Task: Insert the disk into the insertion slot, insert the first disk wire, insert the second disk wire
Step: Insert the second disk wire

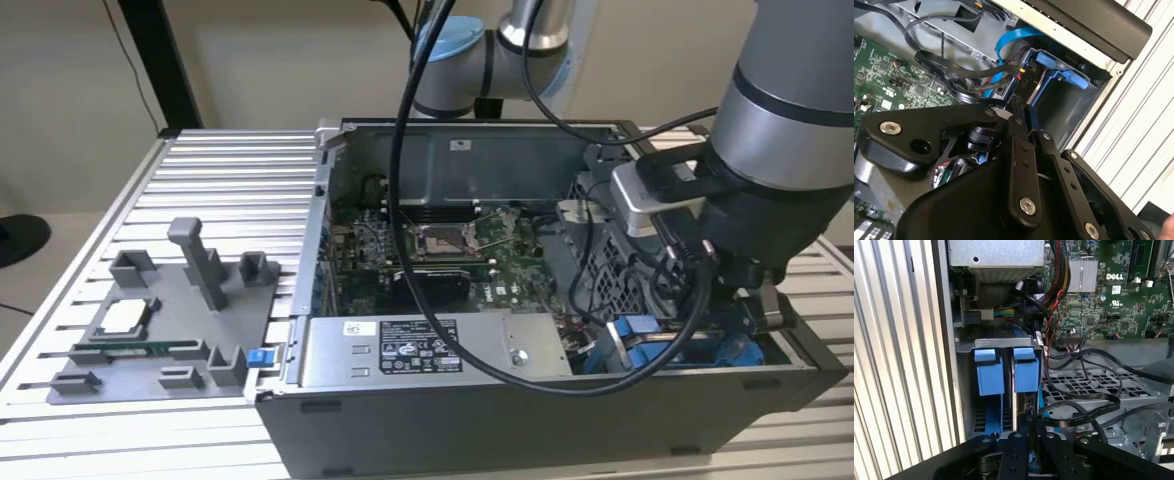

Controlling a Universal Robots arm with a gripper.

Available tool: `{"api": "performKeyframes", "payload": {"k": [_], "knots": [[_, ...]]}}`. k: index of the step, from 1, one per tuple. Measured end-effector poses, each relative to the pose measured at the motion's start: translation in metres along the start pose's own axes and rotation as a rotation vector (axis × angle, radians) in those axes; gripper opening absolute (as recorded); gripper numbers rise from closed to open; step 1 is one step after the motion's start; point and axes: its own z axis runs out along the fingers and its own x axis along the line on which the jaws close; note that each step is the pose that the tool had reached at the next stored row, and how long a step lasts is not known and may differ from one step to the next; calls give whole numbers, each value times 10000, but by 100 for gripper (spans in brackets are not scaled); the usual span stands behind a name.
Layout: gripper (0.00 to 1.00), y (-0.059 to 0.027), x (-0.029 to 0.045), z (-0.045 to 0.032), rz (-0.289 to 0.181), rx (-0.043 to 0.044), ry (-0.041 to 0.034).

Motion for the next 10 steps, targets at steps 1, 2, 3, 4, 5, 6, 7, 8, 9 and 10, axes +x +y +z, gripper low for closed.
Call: {"api": "performKeyframes", "payload": {"k": [1, 2, 3, 4, 5, 6, 7, 8, 9, 10], "knots": [[0, 0, 0, 0, -1, 0, 2], [0, 0, 0, 0, -1, 0, 4], [0, 0, 0, -1, -1, 1, 4], [0, 0, -1, -1, -2, 0, 5], [0, -1, -3, 0, 0, 1, 5], [0, -2, -7, 0, 0, 0, 5], [0, -3, -10, 2, -1, 0, 6], [0, -3, -12, 5, -1, 1, 3], [0, -3, -14, 7, -2, 1, 4], [0, -2, -16, 10, -1, 1, 4]]}}
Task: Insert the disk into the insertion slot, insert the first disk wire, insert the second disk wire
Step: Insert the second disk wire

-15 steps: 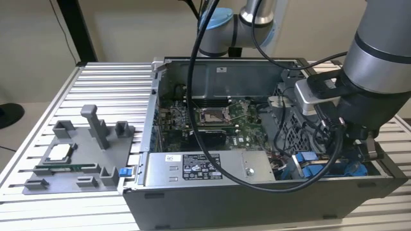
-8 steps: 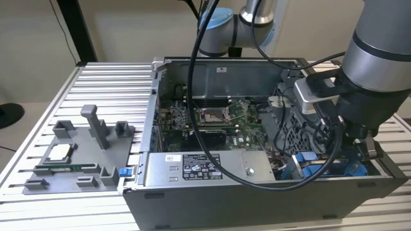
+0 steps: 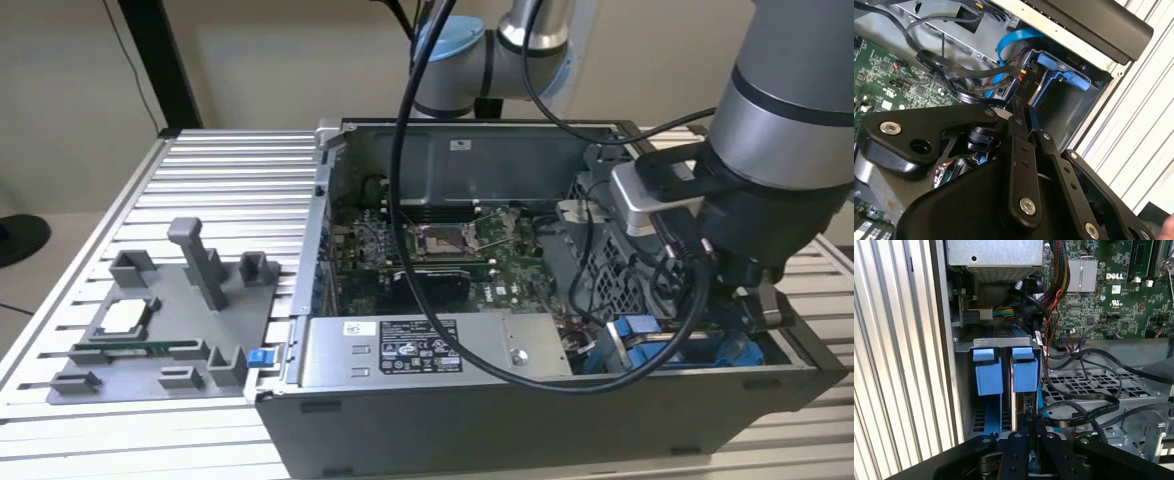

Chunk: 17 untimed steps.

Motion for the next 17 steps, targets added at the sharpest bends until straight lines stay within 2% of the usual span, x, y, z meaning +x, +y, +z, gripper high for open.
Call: {"api": "performKeyframes", "payload": {"k": [17], "knots": [[0, 2, -21, 59, -16, 72, -6]]}}
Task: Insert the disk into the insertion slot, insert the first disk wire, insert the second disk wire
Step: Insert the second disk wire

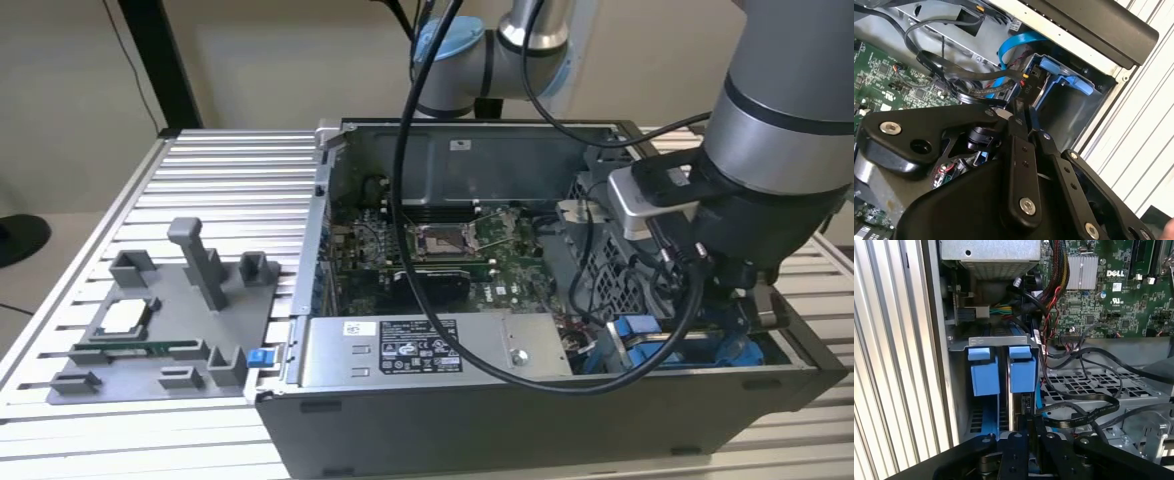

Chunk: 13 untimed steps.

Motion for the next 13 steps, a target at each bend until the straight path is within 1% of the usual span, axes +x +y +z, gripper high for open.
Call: {"api": "performKeyframes", "payload": {"k": [4, 6, 13], "knots": [[0, 0, -2, 13, -10, 14, 2], [0, 3, 0, 29, -12, 21, -11], [0, 19, 8, 92, -23, 31, 13]]}}
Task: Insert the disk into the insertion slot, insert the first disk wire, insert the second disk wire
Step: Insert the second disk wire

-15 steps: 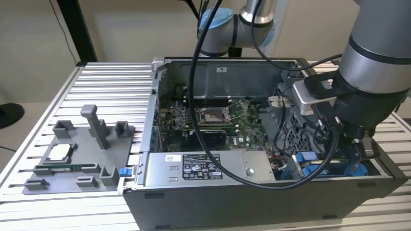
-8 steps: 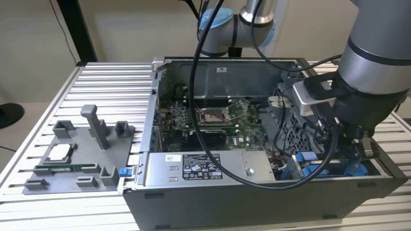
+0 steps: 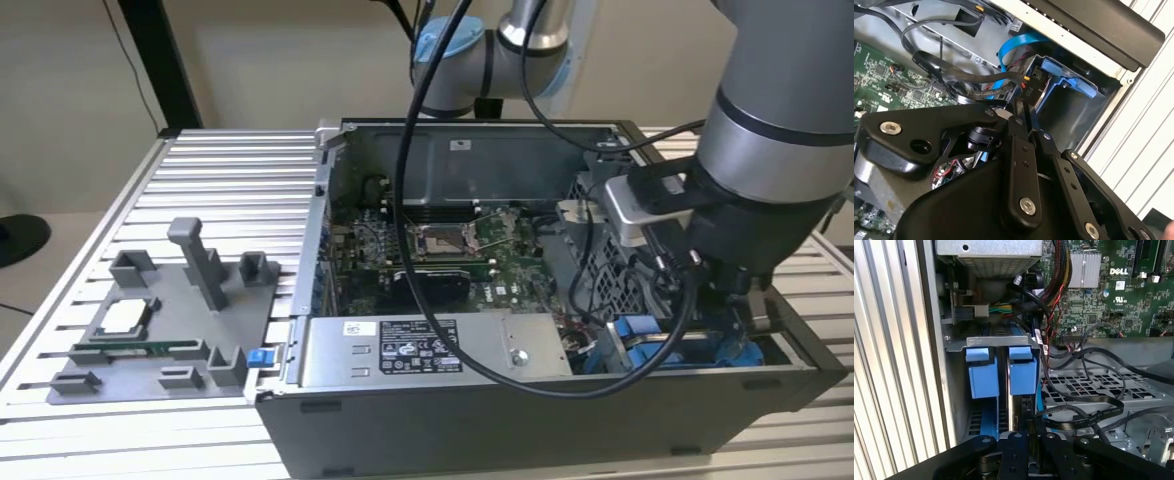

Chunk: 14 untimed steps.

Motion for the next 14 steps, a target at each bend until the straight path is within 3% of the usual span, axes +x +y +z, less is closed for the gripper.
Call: {"api": "performKeyframes", "payload": {"k": [4, 5, 8, 14], "knots": [[0, 5, 1, 16, 7, -2, -26], [100, 5, 1, 20, 8, -1, -32], [100, -4, -2, -17, 10, 0, -41], [100, -69, -33, -281, 7, 0, -28]]}}
